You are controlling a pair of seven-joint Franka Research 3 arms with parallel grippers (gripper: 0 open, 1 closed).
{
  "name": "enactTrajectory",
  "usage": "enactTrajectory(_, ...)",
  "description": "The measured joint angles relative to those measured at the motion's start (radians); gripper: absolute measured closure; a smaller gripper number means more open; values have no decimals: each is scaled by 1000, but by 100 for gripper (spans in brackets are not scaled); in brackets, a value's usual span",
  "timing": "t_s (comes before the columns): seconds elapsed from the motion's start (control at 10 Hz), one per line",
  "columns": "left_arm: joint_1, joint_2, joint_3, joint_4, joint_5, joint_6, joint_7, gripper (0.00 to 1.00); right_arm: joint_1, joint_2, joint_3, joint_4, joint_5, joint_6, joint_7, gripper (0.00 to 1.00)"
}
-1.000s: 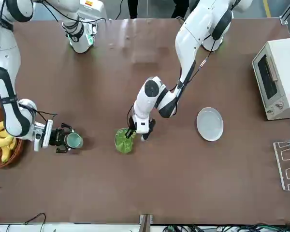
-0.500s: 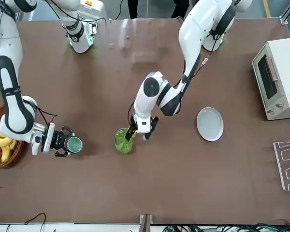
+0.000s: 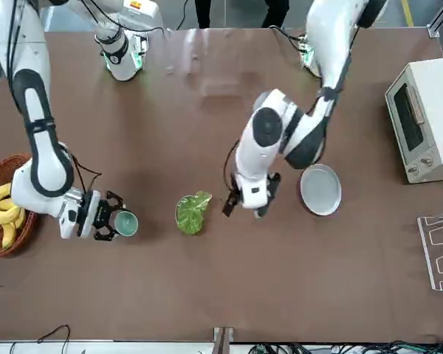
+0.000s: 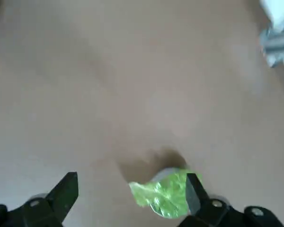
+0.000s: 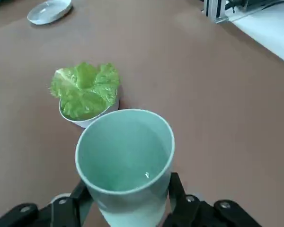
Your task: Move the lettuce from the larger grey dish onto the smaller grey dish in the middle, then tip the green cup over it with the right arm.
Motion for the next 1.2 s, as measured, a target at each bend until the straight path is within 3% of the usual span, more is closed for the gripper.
enactTrajectory(0.3, 116, -199, 1, -236, 2, -23, 146, 0, 93, -4, -25, -8, 0, 54, 69, 32)
enactTrajectory(0.5, 216, -292, 0, -326, 2, -71, 334, 0, 154, -8, -46, -8, 0, 71, 115, 32)
enactTrajectory(0.8, 372, -401, 0, -372, -8, -180, 691, 0, 334, -20, -176, -8, 0, 78, 185, 32)
enactTrajectory(1.0, 483, -479, 11, -372, -42, -300, 1049, 0, 432, -21, -245, -12, -1, 79, 225, 32)
enactTrajectory(1.2, 505, -557, 79, -370, -45, -348, 1332, 0, 541, -23, -358, -23, -21, 79, 235, 32)
